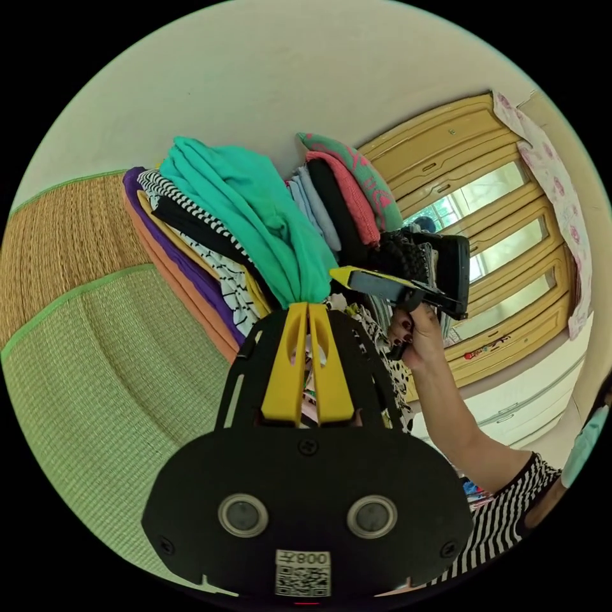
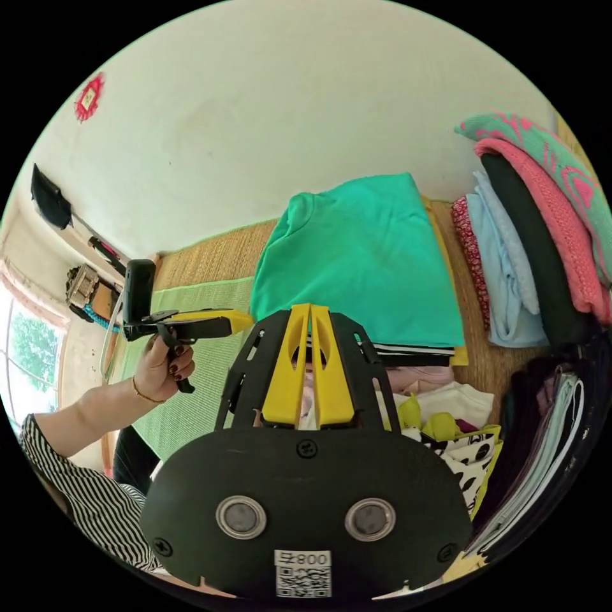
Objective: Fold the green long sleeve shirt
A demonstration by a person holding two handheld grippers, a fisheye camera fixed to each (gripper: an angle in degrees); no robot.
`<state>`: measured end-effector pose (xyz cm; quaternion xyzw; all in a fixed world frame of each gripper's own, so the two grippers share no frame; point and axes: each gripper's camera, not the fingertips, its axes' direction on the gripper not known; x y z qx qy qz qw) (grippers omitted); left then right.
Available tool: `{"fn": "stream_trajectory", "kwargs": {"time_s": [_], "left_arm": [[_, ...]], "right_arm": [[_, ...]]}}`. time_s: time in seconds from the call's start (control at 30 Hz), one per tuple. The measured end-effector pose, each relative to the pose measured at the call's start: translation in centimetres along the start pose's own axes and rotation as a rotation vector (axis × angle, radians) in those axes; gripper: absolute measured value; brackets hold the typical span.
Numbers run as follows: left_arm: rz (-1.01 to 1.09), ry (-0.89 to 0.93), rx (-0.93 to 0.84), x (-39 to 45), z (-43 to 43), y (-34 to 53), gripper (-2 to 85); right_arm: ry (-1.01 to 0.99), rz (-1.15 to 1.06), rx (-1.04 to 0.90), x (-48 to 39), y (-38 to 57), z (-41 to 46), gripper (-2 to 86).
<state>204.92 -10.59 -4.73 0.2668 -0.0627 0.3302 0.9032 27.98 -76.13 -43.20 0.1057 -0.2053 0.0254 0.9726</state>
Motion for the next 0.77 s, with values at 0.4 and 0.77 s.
{"fn": "stream_trajectory", "kwargs": {"time_s": [0.4, 0.77], "left_arm": [[0.203, -0.043, -0.081, 9.1, -4.0, 12.2, 0.1], [0.289, -0.467, -0.436, 16.0, 0.2, 35.5, 0.2]], "right_arm": [[-0.018, -0.082, 0.281, -10.3, 13.4, -12.0, 0.1], [0.055, 0.066, 0.410, -15.2, 31.0, -23.2, 1.6]]}}
